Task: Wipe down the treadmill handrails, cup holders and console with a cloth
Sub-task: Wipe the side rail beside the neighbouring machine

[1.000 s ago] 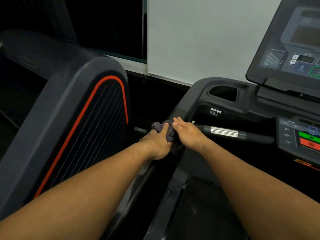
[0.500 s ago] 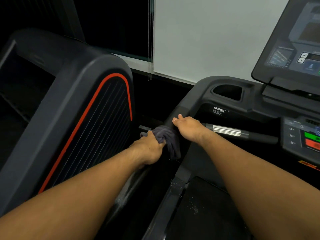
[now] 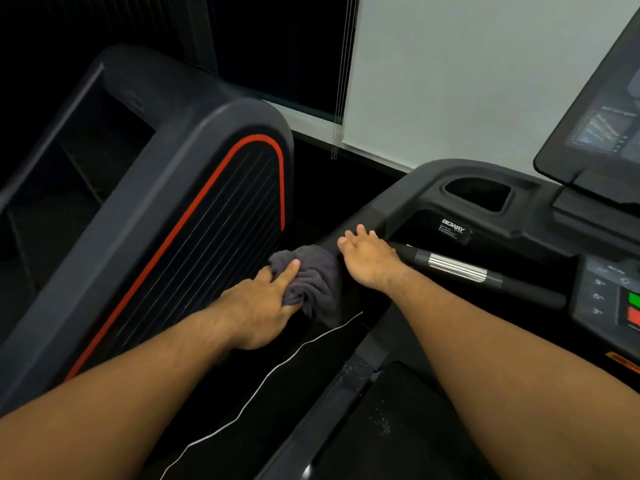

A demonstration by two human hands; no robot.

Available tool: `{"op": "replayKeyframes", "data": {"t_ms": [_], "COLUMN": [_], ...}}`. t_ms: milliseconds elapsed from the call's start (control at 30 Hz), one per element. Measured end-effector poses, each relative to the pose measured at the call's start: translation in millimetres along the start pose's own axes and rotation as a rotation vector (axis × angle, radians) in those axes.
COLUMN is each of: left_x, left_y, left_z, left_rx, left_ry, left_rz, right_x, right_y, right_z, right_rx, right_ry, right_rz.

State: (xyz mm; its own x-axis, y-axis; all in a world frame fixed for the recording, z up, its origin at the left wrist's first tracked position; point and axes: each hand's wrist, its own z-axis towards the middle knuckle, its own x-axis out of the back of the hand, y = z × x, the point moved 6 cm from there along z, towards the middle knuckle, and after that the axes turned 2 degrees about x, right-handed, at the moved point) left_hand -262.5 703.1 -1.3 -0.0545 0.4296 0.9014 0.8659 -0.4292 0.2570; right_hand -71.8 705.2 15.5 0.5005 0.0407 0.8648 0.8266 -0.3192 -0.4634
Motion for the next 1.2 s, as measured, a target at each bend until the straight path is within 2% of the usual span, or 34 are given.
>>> {"op": "replayKeyframes", "data": {"t_ms": [133, 233, 433, 533, 600, 667, 733, 900, 1033, 1200], "left_x": [0.3, 5.8, 16.9, 16.2, 7.3, 0.6, -3.2, -11.7, -7.4, 0.8], "left_y": [-12.8, -7.9, 3.3, 11.8, 13.8, 9.4, 2.0, -35.9, -37.5, -32.7], "left_z": [0.2, 16.8, 45.6, 45.7, 34.6, 15.3, -3.2, -32.1, -21.4, 2.0], "left_rx": [0.146, 0.177, 0.105, 0.03, -0.007, -0.03, -0.073, -0.078, -0.03, -0.039], "left_ry": [0.073, 0.115, -0.054, -0.03, -0.072, -0.079, -0.077, -0.098, -0.123, -0.159], "left_rz": [-0.064, -0.144, -0.399, -0.365, -0.206, -0.064, -0.022, -0.042, -0.107, -0.317], "right_x": [-17.3, -22.8, -28.4, -23.5, -18.8, -18.2, -18.7, -33.9, -50.1, -56.9], "right_y": [-17.6, -18.9, -11.9, -9.2, -9.8, -14.7, -23.2, -49.5, -58.9, -59.6], "right_z": [-12.5, -17.5, -20.9, -17.7, -19.1, -21.2, -25.9, -39.6, -51.5, -65.7], "right_rx": [0.162, 0.191, 0.155, 0.089, 0.03, -0.01, -0.028, -0.024, -0.028, -0.029], "right_ry": [0.036, 0.06, 0.022, 0.006, 0.014, 0.028, 0.044, 0.022, 0.046, 0.109], "right_rz": [-0.017, 0.058, 0.169, 0.32, 0.388, 0.388, 0.34, 0.136, 0.167, 0.298]}}
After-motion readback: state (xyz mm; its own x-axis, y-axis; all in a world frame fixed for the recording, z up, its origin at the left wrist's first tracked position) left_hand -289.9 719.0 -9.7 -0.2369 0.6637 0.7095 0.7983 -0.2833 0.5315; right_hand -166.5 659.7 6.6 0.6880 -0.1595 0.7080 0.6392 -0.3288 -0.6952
